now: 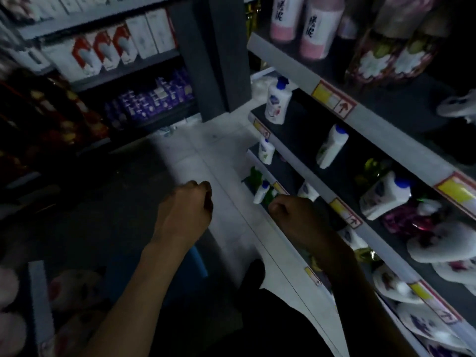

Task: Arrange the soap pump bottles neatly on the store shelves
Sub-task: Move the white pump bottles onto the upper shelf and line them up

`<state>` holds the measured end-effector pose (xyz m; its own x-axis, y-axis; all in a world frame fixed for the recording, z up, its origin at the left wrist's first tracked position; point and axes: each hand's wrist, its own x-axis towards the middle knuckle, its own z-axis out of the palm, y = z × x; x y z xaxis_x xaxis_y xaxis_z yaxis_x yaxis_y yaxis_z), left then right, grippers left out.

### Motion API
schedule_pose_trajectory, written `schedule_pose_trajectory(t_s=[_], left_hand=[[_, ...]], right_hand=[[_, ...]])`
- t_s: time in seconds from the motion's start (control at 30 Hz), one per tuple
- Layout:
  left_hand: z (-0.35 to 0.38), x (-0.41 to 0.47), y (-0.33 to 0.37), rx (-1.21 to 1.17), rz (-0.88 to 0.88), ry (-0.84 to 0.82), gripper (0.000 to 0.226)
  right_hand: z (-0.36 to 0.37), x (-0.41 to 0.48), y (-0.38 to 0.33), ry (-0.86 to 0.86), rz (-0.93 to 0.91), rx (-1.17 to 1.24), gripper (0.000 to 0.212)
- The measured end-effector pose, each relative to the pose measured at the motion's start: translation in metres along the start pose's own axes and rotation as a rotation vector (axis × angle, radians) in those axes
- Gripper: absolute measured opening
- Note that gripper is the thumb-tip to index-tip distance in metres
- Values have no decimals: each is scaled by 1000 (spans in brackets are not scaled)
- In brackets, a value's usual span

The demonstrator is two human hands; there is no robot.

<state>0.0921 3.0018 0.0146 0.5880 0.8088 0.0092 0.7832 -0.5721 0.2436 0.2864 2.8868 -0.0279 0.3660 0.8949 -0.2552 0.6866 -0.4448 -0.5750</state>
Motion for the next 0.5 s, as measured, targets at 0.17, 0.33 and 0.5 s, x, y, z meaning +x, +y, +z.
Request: schedule_pose_trajectory(t_s=[0.17,0.33,0.5], left_hand=[[-10,88,7,94,76,-34,13],[-12,162,14,139,141,-144,18],[5,221,39,141,356,-56,18]], right_hand=[[-28,79,-4,-10,50,89,36],[-55,126,6,41,79,150,27],[-70,149,30,37,221,205,29]])
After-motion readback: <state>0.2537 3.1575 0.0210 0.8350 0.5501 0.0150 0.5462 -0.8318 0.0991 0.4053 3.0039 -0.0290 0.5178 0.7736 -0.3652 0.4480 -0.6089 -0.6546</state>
